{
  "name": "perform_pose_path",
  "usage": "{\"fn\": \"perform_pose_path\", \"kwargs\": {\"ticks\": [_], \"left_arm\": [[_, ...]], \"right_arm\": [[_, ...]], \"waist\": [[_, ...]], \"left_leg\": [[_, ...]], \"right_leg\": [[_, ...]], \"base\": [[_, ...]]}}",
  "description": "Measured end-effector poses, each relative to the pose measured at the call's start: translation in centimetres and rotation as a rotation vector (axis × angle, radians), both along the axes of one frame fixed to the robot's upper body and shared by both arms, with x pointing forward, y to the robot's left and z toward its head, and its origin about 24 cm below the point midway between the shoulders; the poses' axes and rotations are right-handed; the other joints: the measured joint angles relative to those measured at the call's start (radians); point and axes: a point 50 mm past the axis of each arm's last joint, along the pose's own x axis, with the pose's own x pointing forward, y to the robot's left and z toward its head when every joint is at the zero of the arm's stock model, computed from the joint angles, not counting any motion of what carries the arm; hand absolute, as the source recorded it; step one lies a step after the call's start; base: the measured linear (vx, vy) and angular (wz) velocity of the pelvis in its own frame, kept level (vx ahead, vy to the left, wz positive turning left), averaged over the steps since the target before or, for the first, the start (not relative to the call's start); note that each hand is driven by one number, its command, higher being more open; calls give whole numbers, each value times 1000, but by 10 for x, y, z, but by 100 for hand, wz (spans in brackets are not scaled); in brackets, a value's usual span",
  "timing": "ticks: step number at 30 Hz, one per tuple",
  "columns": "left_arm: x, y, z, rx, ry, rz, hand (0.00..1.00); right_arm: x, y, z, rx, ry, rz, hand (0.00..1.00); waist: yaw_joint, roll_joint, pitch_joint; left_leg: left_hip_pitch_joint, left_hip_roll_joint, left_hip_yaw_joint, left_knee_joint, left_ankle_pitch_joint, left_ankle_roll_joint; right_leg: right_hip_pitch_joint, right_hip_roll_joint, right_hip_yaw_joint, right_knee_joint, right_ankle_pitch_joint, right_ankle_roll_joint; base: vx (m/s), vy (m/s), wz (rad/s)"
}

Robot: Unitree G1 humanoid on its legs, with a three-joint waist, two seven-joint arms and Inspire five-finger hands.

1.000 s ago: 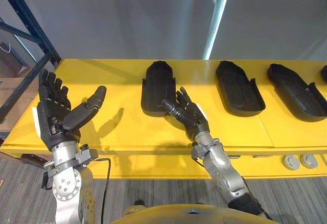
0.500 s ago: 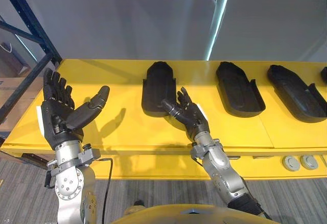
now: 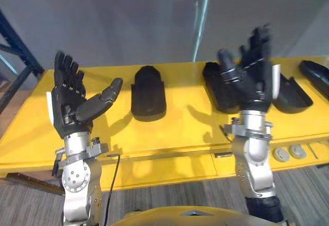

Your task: Walk over and take three plastic housings, then place them on the shelf

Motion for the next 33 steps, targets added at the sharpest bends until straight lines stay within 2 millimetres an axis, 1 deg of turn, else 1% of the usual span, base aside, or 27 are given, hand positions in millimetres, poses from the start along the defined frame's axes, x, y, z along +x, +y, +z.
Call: {"fn": "perform_pose_path", "kwargs": {"ticks": [1, 2, 3, 4, 7, 8, 9, 10, 11, 13, 14, 15, 17, 19, 20, 21, 22, 23, 24, 25, 26, 27, 29, 30, 31, 32, 33], "left_arm": [[2, -3, 3, -9, -21, -27, 100], [4, -8, 8, -8, -55, -61, 100], [9, -14, 14, -7, -88, -101, 100], [10, -15, 16, -8, -104, -112, 100], [13, -24, 18, -27, -122, -169, 100], [14, -25, 17, -26, -121, -175, 100], [17, -27, 18, -31, -130, -185, 100], [19, -28, 18, -33, -134, -189, 100], [21, -30, 18, -39, -138, -189, 100], [23, -29, 20, -51, -151, -171, 100], [23, -28, 21, -55, -158, -159, 100], [24, -28, 23, -61, -165, -151, 100], [24, -28, 23, -69, -166, -137, 100], [24, -27, 23, -70, -167, -123, 100], [23, -22, 25, -37, -172, -83, 100], [21, -18, 26, -32, -179, -61, 100], [19, -12, 29, -31, -191, -21, 100], [17, -7, 30, -40, -195, 19, 100], [12, -1, 28, -48, -184, 63, 100], [10, 1, 27, -47, -179, 71, 100], [7, 2, 25, -36, -174, 69, 100], [5, 2, 23, -25, -167, 61, 100], [2, 4, 21, -15, -159, 52, 100], [1, 6, 21, -11, -161, 55, 100], [-2, 9, 22, -3, -181, 63, 100], [-4, 10, 23, -2, -196, 59, 100], [-7, 9, 27, -15, -239, 31, 100]], "right_arm": [[-1, -5, 0, 1, -2, -22, 100], [-6, -15, -1, 0, 7, -66, 100], [-15, -27, -5, -1, 28, -119, 100], [-19, -33, -8, 2, 42, -141, 100], [-37, -61, -23, 0, 149, -258, 100], [-42, -67, -26, -6, 170, -285, 100], [-53, -80, -31, -22, 211, -348, 100], [-59, -86, -33, -31, 231, -380, 100], [-69, -97, -36, -38, 258, -423, 100], [-82, -109, -37, -12, 273, -452, 100], [-88, -113, -38, 3, 275, -452, 100], [-94, -116, -37, 24, 267, -447, 100], [-97, -116, -37, 44, 243, -422, 100], [-96, -112, -36, 31, 218, -382, 100], [-90, -106, -33, 20, 187, -327, 100], [-85, -102, -31, 18, 167, -293, 100], [-74, -94, -26, 14, 127, -236, 100], [-64, -87, -20, 5, 88, -177, 100], [-47, -76, -12, -29, 49, -85, 100], [-42, -73, -9, -40, 41, -58, 100], [-35, -67, -7, -45, 30, -29, 100], [-30, -61, -8, -29, 32, -9, 100], [-28, -56, -13, -7, 52, 5, 100], [-27, -55, -13, -1, 57, 7, 100], [-26, -53, -16, 7, 74, 3, 100], [-25, -52, -19, 16, 87, -2, 100], [-25, -52, -27, 47, 125, -19, 100]], "waist": [[-6, 1, 1], [-20, 5, -1], [-32, 6, -1], [-42, 7, 0], [-105, 25, -2], [-121, 29, -1], [-143, 38, 5], [-154, 42, 10], [-172, 51, 17], [-199, 65, 33], [-213, 66, 39], [-226, 77, 48], [-239, 78, 57], [-236, 82, 58], [-216, 83, 62], [-197, 84, 69], [-172, 85, 92], [-146, 90, 113], [-109, 114, 128], [-100, 127, 128], [-87, 133, 131], [-70, 125, 136], [-47, 115, 136], [-42, 112, 138], [-40, 107, 141], [-38, 105, 142], [-38, 98, 148]], "left_leg": [[4, 3, 16, 0, -3, -2], [12, 7, 51, 1, -8, -6], [16, 11, 81, 1, -12, -9], [20, 12, 97, 1, -14, -12], [46, 23, 196, 7, -37, -27], [47, 28, 215, 20, -47, -30], [49, 39, 254, 48, -69, -37], [53, 44, 272, 59, -77, -41], [66, 50, 301, 68, -89, -47], [84, 60, 343, 80, -103, -55], [84, 65, 361, 86, -110, -59], [91, 71, 379, 96, -117, -63], [91, 80, 399, 110, -127, -65], [84, 80, 400, 127, -137, -63], [51, 79, 303, 177, -171, -25], [37, 78, 232, 202, -197, 2], [22, 76, 128, 247, -233, 27], [6, 62, 5, 285, -279, 55], [-13, 41, -141, 319, -337, 54], [-18, 38, -167, 326, -349, 37], [-27, 26, -176, 332, -358, 24], [-29, 12, -178, 336, -358, 25], [-44, -2, -195, 351, -362, 33], [-49, -7, -200, 357, -364, 35], [-67, -14, -219, 379, -369, 44], [-70, -14, -221, 390, -372, 45], [-83, -14, -227, 423, -380, 49]], "right_leg": [[-6, 5, 15, 0, 2, -1], [-21, 13, 49, 0, 7, -2], [-37, 20, 78, 0, 11, -2], [-45, 24, 95, 0, 14, -2], [-78, 49, 190, -2, 26, -5], [-83, 53, 208, -2, 28, -6], [-95, 66, 248, -3, 33, -4], [-98, 71, 262, -3, 34, -5], [-101, 83, 290, -3, 35, -6], [-105, 100, 331, -2, 36, -6], [-111, 106, 345, -2, 37, -6], [-113, 114, 362, -3, 38, -5], [-122, 125, 380, -3, 39, -5], [-134, 139, 395, -4, 39, -5], [-152, 149, 430, -5, 49, -18], [-160, 157, 456, -5, 53, -22], [-164, 167, 492, -6, 54, -27], [-166, 172, 524, -6, 59, -30], [-175, 181, 552, -6, 74, -36], [-179, 186, 555, -6, 79, -31], [-185, 180, 556, -6, 91, -18], [-184, 165, 556, -6, 98, -6], [-183, 147, 545, -6, 99, -4], [-183, 140, 539, -5, 99, -4], [-186, 131, 524, 3, 96, -3], [-194, 132, 524, 22, 87, -1], [-219, 136, 523, 83, 58, 4]], "base": [[-16, -3, -68], [-13, -9, -76], [-9, -8, -79], [5, -4, -84], [18, -5, -84], [27, -22, -92], [19, -24, -76], [6, -32, -89], [-11, -26, -62], [-22, -16, -67], [-45, -21, -66], [-53, -23, -46], [-76, -29, -40], [-97, -44, -33], [-102, -45, -48], [-136, -27, -81], [-105, 14, -96], [-183, 126, -122], [-149, 147, -93], [-147, 178, -62], [-65, 116, -7], [-57, 108, 3], [-45, 92, 19], [-44, 102, 36], [-25, 73, 26], [-17, 68, 25], [-8, 29, 7]]}}
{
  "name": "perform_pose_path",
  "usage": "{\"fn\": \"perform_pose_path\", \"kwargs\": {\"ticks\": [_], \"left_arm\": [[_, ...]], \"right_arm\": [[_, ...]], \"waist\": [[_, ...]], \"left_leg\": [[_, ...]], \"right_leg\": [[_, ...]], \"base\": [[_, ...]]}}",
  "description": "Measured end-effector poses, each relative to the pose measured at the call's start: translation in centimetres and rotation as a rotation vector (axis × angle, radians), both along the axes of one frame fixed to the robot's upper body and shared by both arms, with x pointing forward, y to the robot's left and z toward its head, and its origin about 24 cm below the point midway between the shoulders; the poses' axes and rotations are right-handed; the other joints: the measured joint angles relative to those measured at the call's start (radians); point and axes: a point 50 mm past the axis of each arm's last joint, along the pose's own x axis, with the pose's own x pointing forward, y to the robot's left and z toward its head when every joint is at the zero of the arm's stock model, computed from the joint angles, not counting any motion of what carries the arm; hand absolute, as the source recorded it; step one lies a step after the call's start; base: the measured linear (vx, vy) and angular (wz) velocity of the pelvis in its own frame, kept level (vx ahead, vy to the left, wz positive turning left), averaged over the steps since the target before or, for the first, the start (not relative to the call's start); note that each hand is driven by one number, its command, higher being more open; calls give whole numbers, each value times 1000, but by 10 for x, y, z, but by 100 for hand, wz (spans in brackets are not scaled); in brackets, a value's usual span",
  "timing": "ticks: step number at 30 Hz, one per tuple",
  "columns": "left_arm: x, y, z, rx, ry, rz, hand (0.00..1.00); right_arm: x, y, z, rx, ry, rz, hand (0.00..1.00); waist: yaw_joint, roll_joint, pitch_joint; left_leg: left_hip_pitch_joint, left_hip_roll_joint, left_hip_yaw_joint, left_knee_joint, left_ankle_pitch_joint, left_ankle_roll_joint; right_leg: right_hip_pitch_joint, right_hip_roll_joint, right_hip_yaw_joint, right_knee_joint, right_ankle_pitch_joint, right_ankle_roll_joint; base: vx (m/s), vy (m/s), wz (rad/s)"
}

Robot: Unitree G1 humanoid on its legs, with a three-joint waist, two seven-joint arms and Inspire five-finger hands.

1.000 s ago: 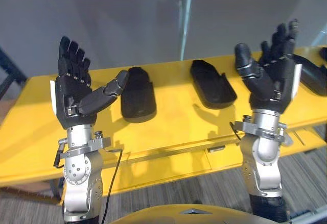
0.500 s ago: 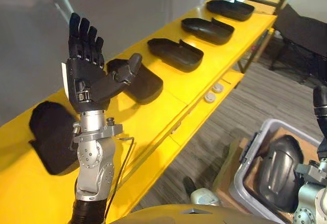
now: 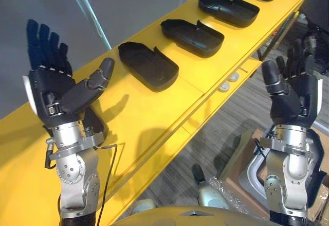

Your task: Walk over and take three plastic housings, then place them on the shelf

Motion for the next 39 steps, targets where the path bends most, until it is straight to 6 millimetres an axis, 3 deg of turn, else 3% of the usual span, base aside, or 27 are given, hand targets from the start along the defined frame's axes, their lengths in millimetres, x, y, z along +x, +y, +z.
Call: {"fn": "perform_pose_path", "kwargs": {"ticks": [3, 6, 7, 8, 9, 10, 12, 13, 16, 17, 18, 19, 20, 21, 22, 23, 24, 25, 26, 27, 28, 29, 32, 33, 34, 36, 39], "left_arm": [[-8, -15, 19, 50, -130, -98, 100], [-10, -22, 30, 81, -210, -137, 100], [-11, -20, 32, 89, -215, -114, 100], [-11, -19, 31, 96, -206, -74, 100], [-10, -17, 29, 104, -188, -38, 100], [-11, -15, 29, 108, -184, -27, 100], [-13, -8, 29, 113, -186, 9, 100], [-14, -7, 29, 106, -188, 11, 100], [-13, -3, 25, 47, -176, -13, 100], [-12, -1, 21, 22, -151, -21, 100], [-12, -1, 21, 22, -151, -21, 100], [-11, 1, 16, -10, -124, -32, 100], [-10, -1, 11, -37, -107, -43, 100], [-9, -4, 3, -84, -65, -53, 100], [-8, -5, -3, -129, -46, -35, 100], [-9, -3, -4, -141, -43, -15, 100], [-10, -2, -5, -155, -45, -1, 100], [-9, -5, -9, -209, -39, 11, 100], [-8, -8, -11, -235, -30, 1, 100], [-8, -10, -12, -239, -27, -7, 100], [-7, -15, -14, -241, -10, -33, 100], [-7, -16, -14, -234, -2, -37, 100], [-8, -17, -14, -199, 0, -45, 100], [-9, -16, -15, -166, 13, -31, 100], [-9, -16, -15, -147, 22, -28, 100], [-9, -16, -19, -101, 66, -32, 100], [1, -14, -30, -90, 141, -39, 100]], "right_arm": [[-8, -3, -31, 105, 127, -82, 100], [-27, -1, -52, 163, 215, -108, 100], [-31, 0, -54, 186, 215, -88, 100], [-31, 0, -52, 186, 200, -73, 100], [-30, -2, -49, 194, 170, -57, 100], [-29, -3, -47, 191, 156, -51, 100], [-19, 2, -37, 177, 82, -25, 100], [-15, 5, -34, 174, 63, -14, 100], [5, 26, -37, 182, 80, 48, 100], [15, 41, -46, 160, 138, 89, 100], [15, 41, -46, 160, 138, 89, 100], [18, 52, -57, 162, 204, 111, 100], [17, 52, -60, 157, 228, 106, 100], [14, 48, -66, 148, 273, 97, 100], [12, 42, -70, 125, 312, 99, 100], [8, 40, -74, 116, 342, 102, 100], [6, 37, -76, 102, 355, 104, 100], [4, 27, -76, 59, 375, 93, 100], [0, 19, -79, 38, 400, 67, 100], [-3, 16, -79, 15, 410, 47, 100], [-6, 7, -78, -47, 425, -11, 100], [-7, 4, -76, -68, 426, -28, 100], [-8, -3, -58, -73, 361, -69, 100], [-8, -2, -54, -65, 343, -75, 100], [-8, -2, -53, -63, 338, -77, 100], [-8, -4, -56, -62, 361, -102, 100], [-11, -14, -80, -32, 470, -147, 100]], "waist": [[-2, -19, 24], [-4, -39, 46], [-4, -58, 58], [-15, -52, 65], [-15, -55, 62], [-14, -52, 63], [1, -50, 61], [4, -53, 61], [50, -88, 43], [69, -108, 31], [69, -108, 31], [74, -126, 19], [75, -112, 18], [60, -76, 27], [40, -57, 46], [35, -84, 43], [22, -88, 42], [-7, -47, 55], [-34, -50, 59], [-36, -59, 64], [-18, -68, 73], [-10, -64, 74], [5, -32, 63], [8, -30, 63], [7, -31, 64], [-3, -37, 66], [-6, -43, 70]], "left_leg": [[-8, 2, 5, 80, -30, 10], [30, 5, 86, 125, -68, 22], [42, 7, 147, 144, -71, 33], [36, 15, 174, 143, -67, 41], [26, 35, 212, 136, -53, 51], [20, 44, 222, 129, -42, 48], [-14, 91, 232, 105, 10, 33], [-21, 103, 233, 100, 20, 23], [-50, 169, 241, 92, 66, -37], [-49, 212, 256, 96, 91, -82], [-49, 212, 256, 96, 91, -82], [-50, 264, 261, 92, 122, -138], [-44, 290, 261, 77, 141, -152], [-18, 343, 258, 37, 187, -164], [15, 380, 274, 2, 241, -173], [38, 374, 283, -19, 279, -168], [35, 386, 269, -15, 291, -162], [-4, 448, 216, 10, 342, -110], [-89, 466, 151, 65, 453, 29], [-126, 462, 127, 96, 478, 61], [-155, 404, 99, 142, 383, -35], [-157, 374, 104, 157, 344, -41], [-194, 204, 118, 226, 166, -17], [-188, 175, 135, 206, 131, 7], [-173, 164, 147, 178, 122, 28], [-120, 127, 175, 45, 119, 30], [-125, 97, 183, -5, 141, -7]], "right_leg": [[-36, 13, -5, 118, -23, -2], [-28, 14, -12, 145, -18, 6], [-16, -11, -40, 106, 1, 16], [-34, -35, -114, 120, -27, -16], [-85, -67, -225, 247, -70, -75], [-99, -83, -261, 310, -92, -100], [-89, -165, -326, 490, -190, -100], [-73, -190, -335, 515, -204, -101], [35, -341, -360, 528, -196, -94], [94, -394, -367, 444, -165, -60], [94, -394, -367, 444, -165, -60], [152, -369, -358, 352, -121, 26], [145, -351, -375, 369, -157, 76], [84, -314, -386, 502, -204, 128], [-16, -307, -401, 622, -290, 131], [-7, -308, -439, 496, -274, 115], [6, -303, -463, 507, -345, 107], [-4, -248, -492, 532, -379, 75], [-7, -224, -516, 523, -394, 42], [-5, -221, -517, 510, -393, 28], [7, -205, -506, 450, -366, -9], [16, -190, -496, 417, -350, -21], [43, -111, -438, 271, -271, -50], [41, -97, -416, 253, -257, -53], [37, -90, -402, 248, -251, -52], [10, -87, -377, 223, -221, -36], [13, -106, -381, 150, -167, -16]], "base": [[-42, 38, -12], [-169, 77, -74], [-304, 25, -96], [-357, 19, -105], [-264, 10, -67], [-185, -30, -62], [-101, -112, -34], [-51, -205, -26], [-36, -373, -42], [-24, -490, -41], [-28, -638, -55], [-25, -479, -32], [-33, -585, -46], [-79, -576, -36], [-116, -638, -42], [-119, -550, -32], [-72, -559, -21], [-34, -585, 10], [-26, -546, 16], [-26, -514, -8], [-8, -347, -42], [3, -293, -68], [53, -128, -82], [63, -47, -81], [60, -31, -68], [46, -3, -44], [2, 80, -7]]}}
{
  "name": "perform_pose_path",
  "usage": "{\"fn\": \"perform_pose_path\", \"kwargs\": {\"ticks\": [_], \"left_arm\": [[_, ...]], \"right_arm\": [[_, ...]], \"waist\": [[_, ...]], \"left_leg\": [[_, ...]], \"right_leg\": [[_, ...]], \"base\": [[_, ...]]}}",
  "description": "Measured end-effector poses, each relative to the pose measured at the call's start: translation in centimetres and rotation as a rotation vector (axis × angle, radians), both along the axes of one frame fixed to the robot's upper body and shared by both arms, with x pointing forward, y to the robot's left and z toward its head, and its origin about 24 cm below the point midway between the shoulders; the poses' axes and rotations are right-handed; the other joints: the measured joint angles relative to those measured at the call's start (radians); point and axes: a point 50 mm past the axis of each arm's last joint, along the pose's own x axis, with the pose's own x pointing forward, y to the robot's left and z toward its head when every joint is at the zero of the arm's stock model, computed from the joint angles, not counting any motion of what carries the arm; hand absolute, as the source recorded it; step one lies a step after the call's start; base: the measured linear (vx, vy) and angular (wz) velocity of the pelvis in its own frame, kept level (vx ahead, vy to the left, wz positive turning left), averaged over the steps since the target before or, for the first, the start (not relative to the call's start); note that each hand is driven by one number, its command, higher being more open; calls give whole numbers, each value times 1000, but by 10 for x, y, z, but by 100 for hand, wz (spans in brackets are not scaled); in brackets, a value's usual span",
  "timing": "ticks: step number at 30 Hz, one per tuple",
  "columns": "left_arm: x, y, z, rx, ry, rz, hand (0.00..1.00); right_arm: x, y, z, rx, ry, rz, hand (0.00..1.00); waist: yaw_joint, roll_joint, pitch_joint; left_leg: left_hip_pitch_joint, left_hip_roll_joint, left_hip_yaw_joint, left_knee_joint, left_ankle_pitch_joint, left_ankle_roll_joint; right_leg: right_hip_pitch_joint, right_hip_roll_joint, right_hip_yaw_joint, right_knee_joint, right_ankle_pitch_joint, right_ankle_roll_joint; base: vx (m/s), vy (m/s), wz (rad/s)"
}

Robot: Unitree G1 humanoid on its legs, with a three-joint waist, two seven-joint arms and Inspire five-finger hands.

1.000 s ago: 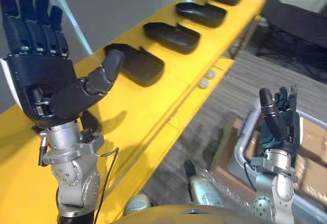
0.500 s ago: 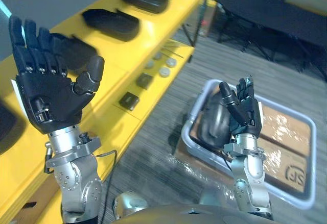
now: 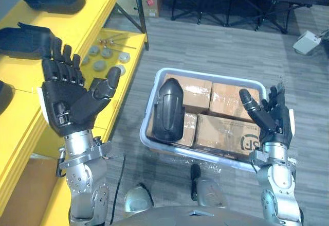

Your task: Walk over and take three plastic housings, then place them on the shelf

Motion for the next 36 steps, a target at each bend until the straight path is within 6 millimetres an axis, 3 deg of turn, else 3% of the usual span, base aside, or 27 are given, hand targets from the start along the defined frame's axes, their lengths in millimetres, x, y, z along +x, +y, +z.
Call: {"fn": "perform_pose_path", "kwargs": {"ticks": [4, 8, 14, 24, 32, 33, 36], "left_arm": [[3, 1, -2, -6, 19, 8, 100], [11, -1, 9, 8, -31, -2, 100], [13, -7, 10, 42, -20, -20, 100], [22, -18, 18, 84, -43, -103, 100], [26, -26, 21, 91, -54, -152, 100], [26, -27, 21, 91, -52, -155, 100], [26, -28, 22, 99, -55, -169, 100]], "right_arm": [[0, -5, -30, 11, 140, -30, 100], [34, 5, -47, -30, 233, -21, 100], [70, 11, -26, -131, 169, -60, 100], [106, 10, 19, -385, 73, -61, 100], [124, 2, 8, -523, 249, -37, 100], [128, -2, 10, -562, 267, -37, 0], [139, -15, 19, -611, 297, -50, 0]], "waist": [[7, -3, 3], [45, -18, 55], [84, -14, 119], [95, -20, 193], [107, -12, 206], [105, -8, 208], [109, 2, 216]], "left_leg": [[-53, -32, -34, 0, 6, 0], [-108, -55, -65, 36, 6, 3], [-179, -70, -111, 85, 5, 11], [-223, -73, -138, 103, 6, 16], [-222, -85, -159, 82, 16, 26], [-221, -91, -165, 78, 20, 27], [-220, -100, -171, 77, 24, 32]], "right_leg": [[12, -25, -34, -85, 56, 18], [31, -42, -71, -169, 122, 25], [28, -51, -112, -204, 151, 28], [12, -52, -138, -206, 155, 28], [19, -58, -173, -205, 153, 25], [22, -63, -184, -203, 153, 25], [25, -71, -194, -197, 153, 25]], "base": [[-31, 104, 31], [-77, 64, 19], [-85, 20, 24], [-33, -4, 6], [-14, -10, 9], [-37, 11, 17], [-59, 24, 11]]}}
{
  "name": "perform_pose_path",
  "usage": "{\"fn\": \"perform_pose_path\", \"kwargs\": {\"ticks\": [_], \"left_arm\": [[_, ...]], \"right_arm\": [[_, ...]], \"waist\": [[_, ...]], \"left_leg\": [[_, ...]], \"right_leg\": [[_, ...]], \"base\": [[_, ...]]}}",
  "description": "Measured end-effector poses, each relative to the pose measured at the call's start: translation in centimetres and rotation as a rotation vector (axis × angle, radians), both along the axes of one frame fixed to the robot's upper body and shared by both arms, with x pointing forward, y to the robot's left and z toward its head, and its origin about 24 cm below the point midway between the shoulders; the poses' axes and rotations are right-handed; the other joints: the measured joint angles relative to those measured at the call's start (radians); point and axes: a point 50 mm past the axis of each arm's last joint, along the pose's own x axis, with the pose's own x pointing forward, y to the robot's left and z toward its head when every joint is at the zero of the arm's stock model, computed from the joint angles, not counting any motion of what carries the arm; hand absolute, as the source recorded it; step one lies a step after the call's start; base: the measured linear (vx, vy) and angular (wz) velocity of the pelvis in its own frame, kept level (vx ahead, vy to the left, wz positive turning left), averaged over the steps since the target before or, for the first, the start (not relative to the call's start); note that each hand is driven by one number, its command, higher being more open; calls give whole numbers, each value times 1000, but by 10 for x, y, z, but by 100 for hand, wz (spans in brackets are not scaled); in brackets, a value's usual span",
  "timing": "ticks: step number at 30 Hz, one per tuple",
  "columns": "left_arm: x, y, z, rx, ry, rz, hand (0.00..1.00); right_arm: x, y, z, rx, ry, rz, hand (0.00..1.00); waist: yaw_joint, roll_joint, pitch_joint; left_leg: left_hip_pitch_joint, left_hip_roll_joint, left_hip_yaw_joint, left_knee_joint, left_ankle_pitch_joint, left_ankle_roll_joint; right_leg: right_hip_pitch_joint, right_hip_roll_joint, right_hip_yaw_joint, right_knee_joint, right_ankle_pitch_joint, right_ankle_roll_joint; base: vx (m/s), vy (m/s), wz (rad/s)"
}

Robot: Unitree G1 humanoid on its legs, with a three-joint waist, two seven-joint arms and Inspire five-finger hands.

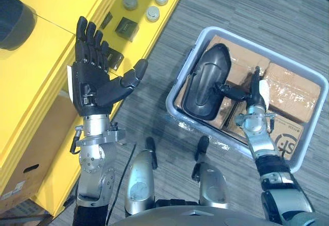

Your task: Walk over and take three plastic housings, then place them on the shelf

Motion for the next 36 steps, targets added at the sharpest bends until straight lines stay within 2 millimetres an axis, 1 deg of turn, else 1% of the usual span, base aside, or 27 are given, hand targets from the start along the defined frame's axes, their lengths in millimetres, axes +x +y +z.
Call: {"fn": "perform_pose_path", "kwargs": {"ticks": [1, 4, 6, 7, 8, 9, 13, 14, 15, 17, 20, 22, 23, 24, 25, 26, 27, 28, 29, 30, 32, 34, 35, 36], "left_arm": [[0, 0, 0, 8, 1, -3, 100], [0, 0, 0, 13, -1, -9, 100], [1, -1, 1, 15, -3, -13, 100], [1, -1, 1, 15, -4, -13, 100], [1, -1, 2, 15, -7, -16, 100], [2, -2, 2, 15, -10, -21, 100], [2, -11, 3, 16, -14, -64, 100], [2, -11, 3, 21, -16, -71, 100], [3, -11, 0, 22, 7, -69, 100], [2, -11, 1, 25, 4, -74, 100], [1, -13, 2, 33, -5, -96, 100], [2, -14, -3, -2, 24, -182, 100], [3, -19, -7, -2, 61, -243, 100], [4, -22, -9, 0, 87, -282, 100], [9, -31, -17, 22, 149, -361, 100], [13, -37, -22, 40, 187, -401, 100], [21, -49, -38, 99, 297, -490, 100], [23, -55, -45, 129, 343, -524, 100], [28, -63, -58, 198, 429, -575, 100], [30, -67, -71, 240, 505, -617, 100], [33, -70, -84, 284, 591, -655, 100], [45, -70, -95, 337, 680, -674, 100], [49, -70, -96, 352, 696, -673, 100], [59, -69, -97, 376, 714, -666, 100]], "right_arm": [[6, -5, 4, -57, 26, -2, 0], [9, -17, 14, -163, 56, -13, 0], [14, -25, 21, -254, 117, -15, 0], [15, -26, 22, -278, 128, -18, 0], [17, -28, 26, -341, 153, -29, 0], [18, -28, 25, -385, 182, -43, 0], [22, -27, 28, -476, 229, -73, 0], [21, -25, 25, -481, 241, -67, 0], [8, -15, 7, -432, 241, -49, 0], [2, -15, 1, -441, 242, -43, 0], [-5, -9, -4, -418, 216, -38, 0], [-17, 1, -15, -389, 152, -30, 0], [-25, 6, -24, -378, 132, -22, 0], [-28, 8, -27, -375, 122, -18, 0], [-32, 11, -31, -375, 113, -8, 0], [-33, 11, -33, -375, 115, -3, 0], [-34, 13, -32, -377, 105, 10, 0], [-34, 13, -32, -378, 103, 13, 0], [-35, 15, -30, -378, 88, 21, 0], [-37, 17, -29, -379, 68, 39, 0], [-38, 21, -27, -382, 45, 62, 0], [-39, 23, -22, -393, -1, 81, 0], [-40, 22, -21, -397, -8, 84, 0], [-40, 22, -17, -409, -27, 92, 0]], "waist": [[1, 0, 1], [0, 0, 2], [2, -1, 2], [2, -1, 2], [2, -1, 2], [2, -1, 3], [3, 4, 9], [3, 4, 16], [5, 4, 18], [4, 4, 18], [1, 3, 18], [1, 2, 17], [-3, 3, 13], [-5, 3, 13], [-9, 2, 12], [-13, 2, 8], [-31, 1, -7], [-34, 0, -12], [-40, -2, -21], [-57, -4, -42], [-71, -9, -74], [-89, -11, -117], [-89, -14, -127], [-94, -15, -134]], "left_leg": [[-1, -6, -1, -2, 5, 3], [-1, -9, -4, -7, 11, 4], [-2, -10, -8, -12, 18, 1], [-2, -10, -9, -13, 19, 0], [-3, -10, -11, -16, 24, -5], [-4, -9, -13, -22, 30, -7], [-3, -6, -17, -35, 45, -13], [-1, -5, -20, -38, 47, -15], [19, -5, -10, -57, 54, -16], [39, -6, -5, -68, 54, -15], [51, -5, 7, -74, 54, -16], [87, -4, 29, -101, 55, -17], [95, 1, 36, -106, 55, -18], [98, 2, 40, -107, 54, -19], [105, 4, 49, -108, 53, -21], [107, 5, 52, -108, 52, -22], [109, 5, 56, -110, 50, -24], [115, 6, 62, -114, 50, -24], [132, 10, 78, -120, 48, -27], [139, 13, 89, -120, 44, -29], [150, 15, 105, -121, 40, -31], [172, 28, 126, -130, 37, -34], [180, 29, 134, -134, 37, -34], [193, 31, 141, -135, 37, -35]], "right_leg": [[0, -6, -9, 1, 0, 0], [0, -13, -22, 6, -1, -1], [-4, -14, -30, 18, -7, -9], [-4, -14, -32, 18, -7, -10], [-5, -12, -36, 18, -8, -11], [-7, -11, -37, 19, -8, -12], [-13, -8, -46, 28, -12, -18], [-13, -6, -47, 34, -15, -22], [-7, -8, -44, 35, -15, -22], [3, -12, -40, 35, -16, -23], [5, -10, -32, 35, -16, -24], [20, -10, -19, 33, -20, -27], [22, -10, -15, 33, -22, -29], [21, -9, -12, 33, -21, -29], [22, -8, -5, 33, -21, -28], [22, -7, -2, 33, -20, -28], [21, -7, 4, 31, -18, -25], [21, -6, 8, 31, -18, -25], [25, -3, 20, 30, -17, -24], [25, 2, 34, 26, -17, -24], [26, 8, 56, 17, -14, -21], [29, 16, 79, 14, -13, -20], [29, 19, 87, 14, -13, -20], [37, 22, 93, 14, -13, -20]], "base": [[-76, 26, 5], [-88, 16, 6], [-99, 12, 5], [-81, -6, 5], [-71, -17, 3], [-82, -23, 4], [-36, -23, 6], [0, 0, 0], [-20, -4, -5], [-19, 10, -10], [-17, 12, -11], [12, 4, -20], [29, -4, -16], [33, -2, -17], [22, 4, -15], [12, 15, -15], [9, 12, -12], [11, 7, -25], [13, -3, -32], [13, -3, -40], [15, -8, -34], [-5, -30, -33], [-35, -30, -27], [-46, -30, -19]]}}
